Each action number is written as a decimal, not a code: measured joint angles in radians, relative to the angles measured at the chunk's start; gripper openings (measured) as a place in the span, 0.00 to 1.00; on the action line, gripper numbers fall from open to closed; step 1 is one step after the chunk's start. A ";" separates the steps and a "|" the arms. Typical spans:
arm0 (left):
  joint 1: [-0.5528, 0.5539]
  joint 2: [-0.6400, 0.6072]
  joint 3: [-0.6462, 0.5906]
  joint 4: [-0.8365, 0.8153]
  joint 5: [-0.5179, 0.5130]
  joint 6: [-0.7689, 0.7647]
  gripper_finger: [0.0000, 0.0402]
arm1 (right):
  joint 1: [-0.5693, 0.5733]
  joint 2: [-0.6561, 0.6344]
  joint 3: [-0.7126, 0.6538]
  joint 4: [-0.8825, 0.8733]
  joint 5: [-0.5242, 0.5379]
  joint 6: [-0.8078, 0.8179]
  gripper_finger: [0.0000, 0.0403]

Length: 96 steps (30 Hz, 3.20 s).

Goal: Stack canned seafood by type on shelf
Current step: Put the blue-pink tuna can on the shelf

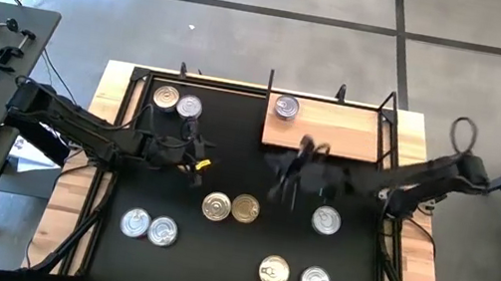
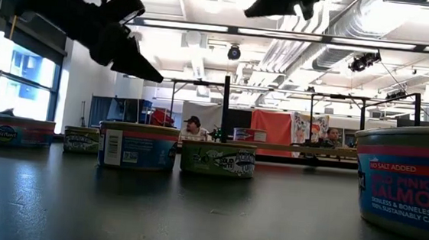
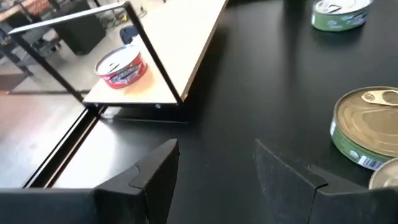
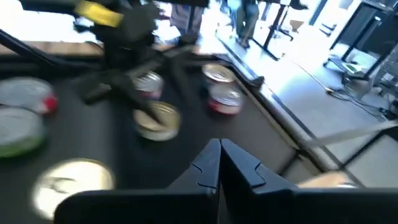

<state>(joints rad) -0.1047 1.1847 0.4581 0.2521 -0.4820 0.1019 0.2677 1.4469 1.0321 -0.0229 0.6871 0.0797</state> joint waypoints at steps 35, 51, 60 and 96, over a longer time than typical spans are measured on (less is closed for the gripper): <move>-0.496 0.399 0.347 -0.241 -0.100 -0.300 0.50 | 0.464 0.199 0.001 -0.488 0.245 0.776 0.28; -0.409 0.584 0.373 -0.262 -0.080 -0.353 0.29 | 0.380 0.339 0.000 -0.232 0.183 0.408 0.45; -0.415 0.542 0.369 -0.287 -0.051 -0.348 0.02 | 0.384 0.338 0.000 -0.145 0.169 0.210 0.45; -0.454 0.323 -0.134 0.472 -0.107 -0.438 0.00 | 0.020 0.574 0.001 0.520 -0.283 -0.643 0.72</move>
<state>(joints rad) -0.5583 1.5082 0.3243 0.7243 -0.5893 -0.3362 0.2879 2.0206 1.0328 0.4968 0.4039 -0.5637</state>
